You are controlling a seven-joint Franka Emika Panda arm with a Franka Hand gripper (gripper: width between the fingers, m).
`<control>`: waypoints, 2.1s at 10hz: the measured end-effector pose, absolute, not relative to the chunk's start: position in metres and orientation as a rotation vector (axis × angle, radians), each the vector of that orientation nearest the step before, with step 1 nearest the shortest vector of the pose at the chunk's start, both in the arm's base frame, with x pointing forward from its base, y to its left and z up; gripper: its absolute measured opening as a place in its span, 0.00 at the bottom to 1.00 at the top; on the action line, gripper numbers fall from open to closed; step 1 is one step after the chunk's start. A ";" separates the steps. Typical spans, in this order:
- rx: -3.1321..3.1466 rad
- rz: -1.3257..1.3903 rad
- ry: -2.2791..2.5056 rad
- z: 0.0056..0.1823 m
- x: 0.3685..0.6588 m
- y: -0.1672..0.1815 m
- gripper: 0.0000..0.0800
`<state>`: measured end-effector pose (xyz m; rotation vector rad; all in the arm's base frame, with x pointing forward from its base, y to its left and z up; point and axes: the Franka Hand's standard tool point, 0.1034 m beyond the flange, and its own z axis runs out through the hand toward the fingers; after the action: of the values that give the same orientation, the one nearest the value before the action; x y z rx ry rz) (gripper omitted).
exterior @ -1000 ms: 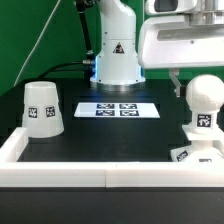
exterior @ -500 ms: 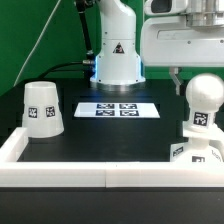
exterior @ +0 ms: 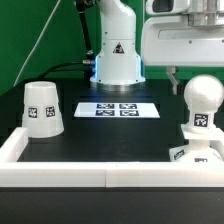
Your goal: Assemble lamp
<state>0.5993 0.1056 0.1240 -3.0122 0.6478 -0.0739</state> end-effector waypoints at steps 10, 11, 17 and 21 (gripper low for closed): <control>-3.039 -0.134 0.473 0.110 0.520 0.073 0.87; -3.053 -0.141 0.413 0.103 0.506 0.055 0.87; -3.070 -0.150 0.349 0.091 0.492 0.011 0.87; -3.102 -0.112 0.230 0.082 0.466 -0.044 0.87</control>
Offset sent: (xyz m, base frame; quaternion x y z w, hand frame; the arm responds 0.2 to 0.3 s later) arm -0.0547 -0.0233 -0.0057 0.0301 0.0157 -0.0352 0.9988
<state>0.4657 -0.0441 0.0821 -3.1018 0.2297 -0.1117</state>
